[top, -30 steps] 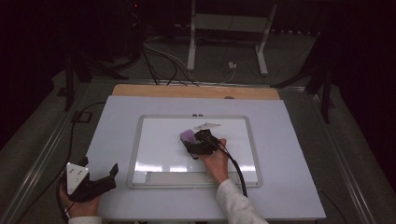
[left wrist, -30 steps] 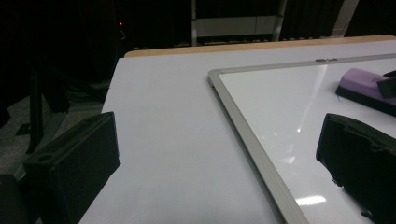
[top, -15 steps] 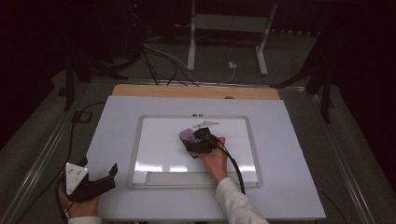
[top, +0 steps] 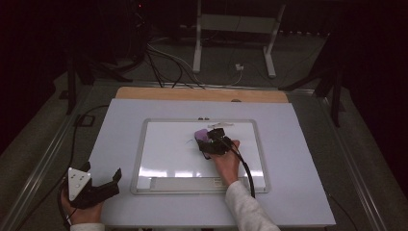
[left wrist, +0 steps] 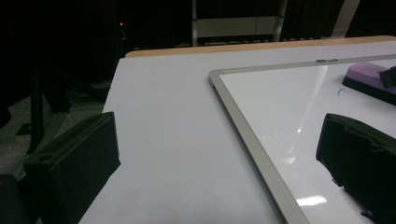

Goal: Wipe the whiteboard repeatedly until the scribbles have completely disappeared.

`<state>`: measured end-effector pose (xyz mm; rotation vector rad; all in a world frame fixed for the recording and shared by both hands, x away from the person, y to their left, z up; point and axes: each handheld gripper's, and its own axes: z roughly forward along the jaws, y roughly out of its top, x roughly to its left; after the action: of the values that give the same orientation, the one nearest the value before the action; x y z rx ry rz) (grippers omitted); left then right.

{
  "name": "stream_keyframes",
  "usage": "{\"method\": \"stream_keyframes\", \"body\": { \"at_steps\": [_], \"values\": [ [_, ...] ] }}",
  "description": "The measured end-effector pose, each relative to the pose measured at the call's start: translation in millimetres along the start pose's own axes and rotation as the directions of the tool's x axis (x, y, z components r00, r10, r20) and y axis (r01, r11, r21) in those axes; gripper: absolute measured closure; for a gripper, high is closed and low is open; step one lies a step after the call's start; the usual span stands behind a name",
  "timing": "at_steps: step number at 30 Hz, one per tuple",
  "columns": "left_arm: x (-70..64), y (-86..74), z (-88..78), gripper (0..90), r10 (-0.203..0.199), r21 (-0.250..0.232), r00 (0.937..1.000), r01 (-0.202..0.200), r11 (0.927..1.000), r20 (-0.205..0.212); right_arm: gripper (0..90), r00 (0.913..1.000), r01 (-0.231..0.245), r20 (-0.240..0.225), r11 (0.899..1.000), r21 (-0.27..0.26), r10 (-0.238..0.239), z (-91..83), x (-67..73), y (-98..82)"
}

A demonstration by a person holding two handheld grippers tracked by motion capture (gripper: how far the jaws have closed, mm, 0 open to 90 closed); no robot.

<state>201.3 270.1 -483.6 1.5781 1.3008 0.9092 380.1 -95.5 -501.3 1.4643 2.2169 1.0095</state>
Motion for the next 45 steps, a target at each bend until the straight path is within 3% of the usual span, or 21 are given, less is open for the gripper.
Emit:
{"method": "stream_keyframes", "body": {
  "at_steps": [5, 10, 12, 18, 22, 25, 27, 33, 35, 40, 43, 45],
  "values": [
    [0.1, 0.0, 0.0, 0.2, 0.0, 0.0, 1.0, 0.0, 1.0, 0.0, 41.5, 0.996, 0.06, -0.067, 0.998, 0.0, -0.06, 3.7, 17.2, -0.9],
    [0.2, 0.1, -0.3, 0.2, 0.0, -0.001, 1.0, 0.0, 1.0, 0.0, 41.5, 0.9825, 0.128, -0.136, 0.992, -0.003, -0.128, 6.1, 31.7, -2.4],
    [0.4, 0.1, -0.3, 0.2, -0.001, -0.001, 1.0, 0.001, 1.0, -0.001, 41.5, 0.9829, 0.123, -0.139, 0.992, 0.002, -0.121, 6.5, 30.9, -1.4],
    [0.7, 0.0, -0.5, 0.2, -0.001, -0.001, 1.0, 0.001, 1.0, -0.002, 41.5, 0.9979, 0.045, -0.046, 0.999, 0.002, -0.045, 8.0, 15.1, 4.3],
    [1.0, 0.0, -0.5, 0.2, -0.002, -0.002, 1.0, 0.002, 1.0, -0.002, 41.5, 0.9999, -0.006, 0.012, 1.0, -0.001, 0.006, 7.2, 3.8, 6.4],
    [0.3, 0.1, -0.4, 0.2, -0.002, -0.002, 1.0, 0.002, 1.0, -0.001, 41.5, 0.9997, -0.013, 0.02, 1.0, -0.001, 0.013, 7.4, 4.1, 6.8],
    [-0.1, 0.1, 0.0, 0.2, 0.0, 0.0, 1.0, 0.0, 1.0, 0.0, 41.5, 1.0, -0.004, -0.004, 1.0, 0.002, 0.004, 8.3, 7.6, 6.6],
    [-0.3, 0.0, 0.0, 0.2, 0.001, 0.0, 1.0, -0.001, 1.0, -0.001, 41.5, 0.9899, 0.096, -0.105, 0.995, 0.002, -0.095, 11.3, 26.7, 4.7],
    [0.3, 0.0, -0.3, 0.2, -0.002, -0.001, 1.0, 0.002, 1.0, -0.001, 41.5, 0.9891, 0.102, -0.108, 0.995, 0.006, -0.1, 11.7, 27.6, 5.5],
    [1.4, 0.0, -0.9, 0.2, -0.005, -0.003, 1.0, 0.005, 1.0, -0.002, 41.5, 0.999, 0.028, -0.035, 1.0, 0.003, -0.028, 12.0, 16.1, 8.4],
    [1.5, 0.0, -0.9, 0.2, -0.005, -0.004, 1.0, 0.005, 1.0, -0.002, 41.5, 0.9995, -0.011, 0.028, 1.0, -0.002, 0.011, 10.5, 7.2, 9.6],
    [1.5, -0.1, -0.7, 0.2, -0.005, -0.003, 1.0, 0.005, 1.0, -0.002, 41.5, 0.9991, -0.031, 0.03, 1.0, 0.0, 0.031, 10.1, 4.2, 9.7]
  ]
}}
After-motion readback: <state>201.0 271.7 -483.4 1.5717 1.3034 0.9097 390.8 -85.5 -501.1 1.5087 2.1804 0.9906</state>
